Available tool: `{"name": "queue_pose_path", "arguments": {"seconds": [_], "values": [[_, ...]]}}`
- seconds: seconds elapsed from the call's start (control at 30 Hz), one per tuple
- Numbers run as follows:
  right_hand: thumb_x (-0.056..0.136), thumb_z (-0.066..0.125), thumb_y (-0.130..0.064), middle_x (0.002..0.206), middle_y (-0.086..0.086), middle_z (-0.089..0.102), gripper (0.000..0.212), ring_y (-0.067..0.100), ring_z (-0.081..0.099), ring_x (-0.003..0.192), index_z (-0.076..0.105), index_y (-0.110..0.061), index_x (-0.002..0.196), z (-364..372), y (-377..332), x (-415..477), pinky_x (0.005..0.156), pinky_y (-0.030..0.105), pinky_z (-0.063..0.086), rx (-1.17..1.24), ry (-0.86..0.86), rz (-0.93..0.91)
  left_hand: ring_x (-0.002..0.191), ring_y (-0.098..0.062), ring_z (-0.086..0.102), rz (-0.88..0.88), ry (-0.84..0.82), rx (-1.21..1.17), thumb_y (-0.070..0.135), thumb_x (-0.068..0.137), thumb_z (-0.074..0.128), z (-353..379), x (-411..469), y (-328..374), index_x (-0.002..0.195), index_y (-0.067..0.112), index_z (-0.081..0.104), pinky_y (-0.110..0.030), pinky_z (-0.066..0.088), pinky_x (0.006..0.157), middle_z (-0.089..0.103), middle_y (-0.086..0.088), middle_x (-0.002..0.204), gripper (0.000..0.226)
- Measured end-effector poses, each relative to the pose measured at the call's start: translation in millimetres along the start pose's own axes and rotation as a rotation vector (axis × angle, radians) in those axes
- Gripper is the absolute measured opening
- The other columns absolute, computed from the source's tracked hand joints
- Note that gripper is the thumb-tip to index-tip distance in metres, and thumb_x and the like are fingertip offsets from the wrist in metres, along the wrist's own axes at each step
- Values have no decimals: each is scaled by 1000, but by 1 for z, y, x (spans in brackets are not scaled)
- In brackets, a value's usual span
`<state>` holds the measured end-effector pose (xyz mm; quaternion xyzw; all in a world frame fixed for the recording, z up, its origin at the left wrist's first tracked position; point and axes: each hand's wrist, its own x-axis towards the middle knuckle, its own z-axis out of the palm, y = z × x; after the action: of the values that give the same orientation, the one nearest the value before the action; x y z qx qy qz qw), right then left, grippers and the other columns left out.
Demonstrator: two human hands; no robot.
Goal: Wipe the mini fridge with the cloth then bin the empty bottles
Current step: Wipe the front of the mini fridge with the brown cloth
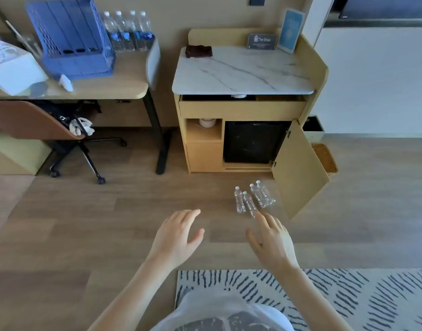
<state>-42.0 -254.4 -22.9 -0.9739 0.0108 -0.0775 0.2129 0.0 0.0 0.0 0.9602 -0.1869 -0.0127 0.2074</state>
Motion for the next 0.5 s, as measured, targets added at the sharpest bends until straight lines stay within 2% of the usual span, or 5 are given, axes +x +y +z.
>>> {"name": "queue_pose_path", "arguments": {"seconds": [0.1, 0.27, 0.5], "values": [[85, 73, -22, 107, 5, 68, 40, 30, 65, 96, 64, -7, 120, -2, 7, 1, 80, 39, 53, 6, 0, -7, 124, -13, 57, 1, 8, -10, 36, 95, 60, 0, 4, 3, 137, 16, 57, -28, 47, 99, 63, 6, 133, 47], [88, 68, -24, 118, 5, 67, 42, 29, 62, 106, 62, -8, 126, -6, 17, 17, 87, 39, 52, 4, 1, -33, 124, -13, 56, -41, 78, -30, 36, 96, 58, 3, 15, 15, 137, 17, 56, -29, 46, 98, 62, 6, 133, 46], [93, 61, -30, 120, 3, 66, 41, 26, 61, 105, 61, -10, 128, -2, 17, 42, 86, 37, 51, 34, 4, -45, 118, -13, 59, -56, 109, -23, 35, 94, 60, 2, 32, 9, 134, 18, 58, -27, 46, 93, 64, 7, 129, 44]]}}
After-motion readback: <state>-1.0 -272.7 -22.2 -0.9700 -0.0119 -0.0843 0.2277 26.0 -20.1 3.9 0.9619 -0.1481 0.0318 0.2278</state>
